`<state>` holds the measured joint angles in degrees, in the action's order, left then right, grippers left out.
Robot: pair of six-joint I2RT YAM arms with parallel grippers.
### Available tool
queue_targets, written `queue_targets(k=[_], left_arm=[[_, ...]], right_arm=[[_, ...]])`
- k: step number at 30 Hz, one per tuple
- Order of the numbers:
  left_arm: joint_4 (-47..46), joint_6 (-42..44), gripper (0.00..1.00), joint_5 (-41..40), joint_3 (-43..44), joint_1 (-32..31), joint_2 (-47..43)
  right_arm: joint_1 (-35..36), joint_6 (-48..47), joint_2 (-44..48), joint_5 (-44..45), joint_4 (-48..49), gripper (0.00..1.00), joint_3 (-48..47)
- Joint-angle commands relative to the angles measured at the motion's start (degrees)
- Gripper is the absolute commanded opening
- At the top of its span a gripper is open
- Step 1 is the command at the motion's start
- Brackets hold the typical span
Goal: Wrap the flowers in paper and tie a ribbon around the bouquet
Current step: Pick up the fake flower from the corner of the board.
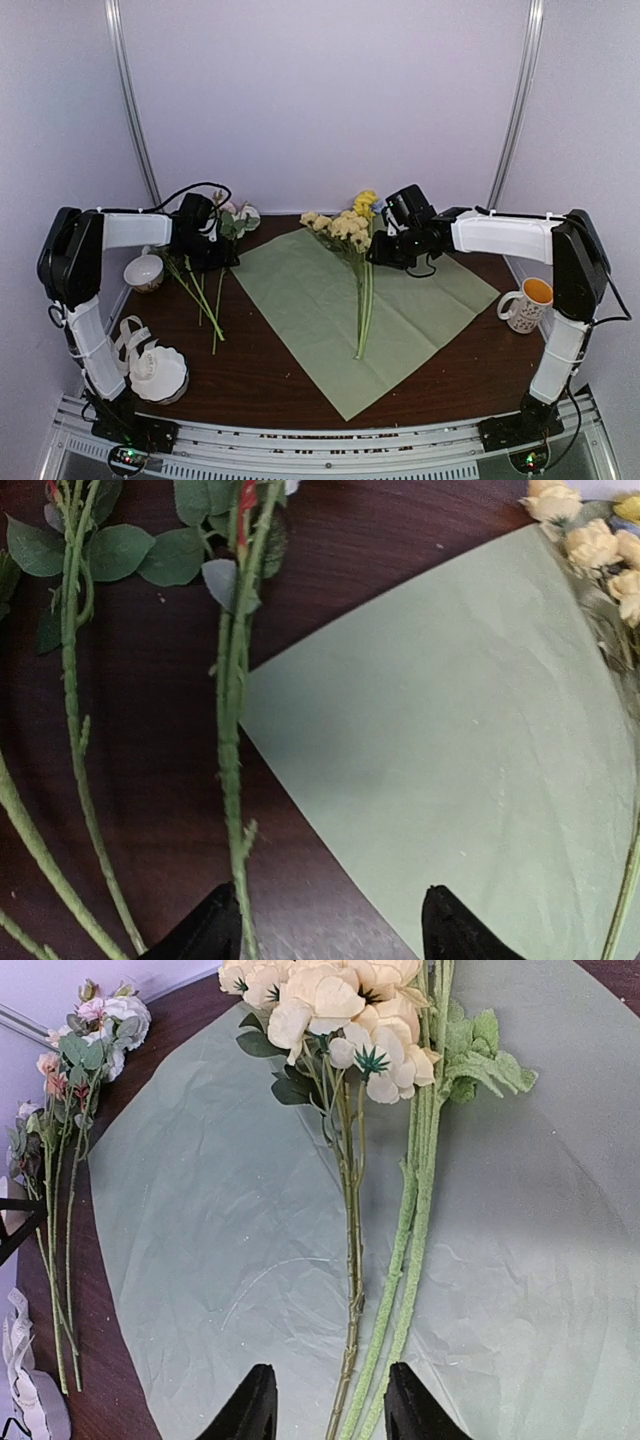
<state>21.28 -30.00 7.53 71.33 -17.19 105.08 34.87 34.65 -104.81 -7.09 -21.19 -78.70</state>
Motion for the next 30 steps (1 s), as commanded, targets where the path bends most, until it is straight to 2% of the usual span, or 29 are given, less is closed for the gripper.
queue_targets(k=[1,3,7,11,13,17,19,27,30], left_arm=[[2.6,2.0,0.65,-2.4,5.6,1.8,6.2],[3.0,2.5,0.65,-5.2,6.1,1.8,7.8],[3.5,2.7,0.64,-5.4,6.6,1.8,11.3],[3.0,2.8,0.55,-4.3,6.1,1.7,13.1],[2.9,2.8,0.45,-4.4,6.2,1.8,13.4],[2.5,2.2,0.09,-5.8,5.3,1.8,11.9],[0.6,1.1,0.0,-7.3,3.1,1.8,9.4],[-4.6,0.0,0.0,-9.0,-3.7,1.8,-1.4],[-8.9,0.8,0.0,-9.0,-6.8,1.5,-8.1]], right_arm=[[0.9,-1.6,1.8,2.1,-0.9,0.39,2.6],[1.1,-1.5,2.2,2.0,-0.6,0.39,3.8],[1.6,-1.8,1.9,1.2,-0.4,0.39,4.6],[1.6,-2.2,1.7,1.3,-0.7,0.39,4.6],[1.6,-2.7,2.0,1.4,-1.0,0.39,4.5],[1.6,-3.5,2.4,1.9,-2.2,0.39,4.0],[1.6,-3.7,2.9,1.9,-2.5,0.39,4.0],[1.7,-4.3,4.0,1.6,-2.6,0.4,3.3],[1.7,-4.7,4.8,1.3,-2.8,0.4,2.4]])
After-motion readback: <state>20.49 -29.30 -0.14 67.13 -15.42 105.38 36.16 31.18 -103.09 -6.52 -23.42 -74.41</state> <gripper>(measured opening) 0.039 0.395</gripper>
